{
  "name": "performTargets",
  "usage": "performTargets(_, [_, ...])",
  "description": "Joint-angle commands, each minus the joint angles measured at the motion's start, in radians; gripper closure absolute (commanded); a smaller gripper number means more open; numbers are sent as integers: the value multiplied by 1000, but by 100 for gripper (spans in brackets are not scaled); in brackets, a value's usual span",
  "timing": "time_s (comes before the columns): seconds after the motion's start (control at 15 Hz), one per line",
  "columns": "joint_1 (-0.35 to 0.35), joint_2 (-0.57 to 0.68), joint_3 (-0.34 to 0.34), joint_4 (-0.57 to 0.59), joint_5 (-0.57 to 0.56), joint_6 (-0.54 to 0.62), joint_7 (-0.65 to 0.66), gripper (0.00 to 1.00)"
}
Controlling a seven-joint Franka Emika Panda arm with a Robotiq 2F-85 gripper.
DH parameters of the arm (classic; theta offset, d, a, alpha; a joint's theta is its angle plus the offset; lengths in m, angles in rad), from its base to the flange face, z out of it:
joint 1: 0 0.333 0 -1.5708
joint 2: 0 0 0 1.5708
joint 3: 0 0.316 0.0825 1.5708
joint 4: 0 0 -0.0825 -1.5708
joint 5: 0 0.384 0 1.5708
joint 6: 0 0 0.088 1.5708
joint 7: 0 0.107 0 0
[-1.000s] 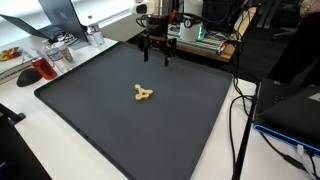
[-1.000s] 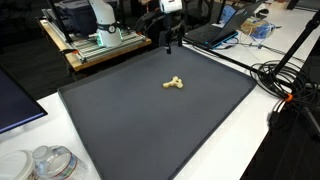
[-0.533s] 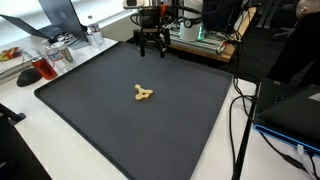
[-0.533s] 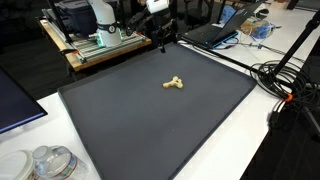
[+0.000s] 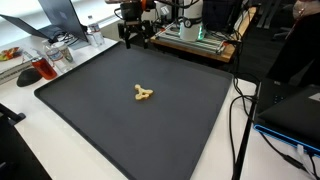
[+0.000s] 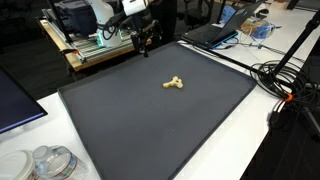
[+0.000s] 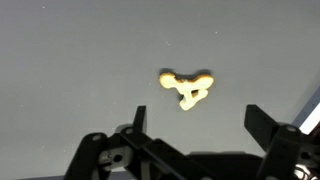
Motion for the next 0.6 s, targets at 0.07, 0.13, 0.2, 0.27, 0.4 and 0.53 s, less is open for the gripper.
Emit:
performTargets(0.07, [-43,41,-64,108,35,-143,-190,0])
performTargets(0.13, [-54,58,-73,135,25,-169,-207,0])
performTargets(0.2, [-67,80,-81,165,-2,-185,-205,0])
performTargets(0.27, [-78,99,-86,200,15,-216,-241,0])
performTargets(0.4, [-103,150,-88,272,-6,-273,-255,0])
performTargets(0.53, [-125,213,-79,357,-29,-333,-258,0])
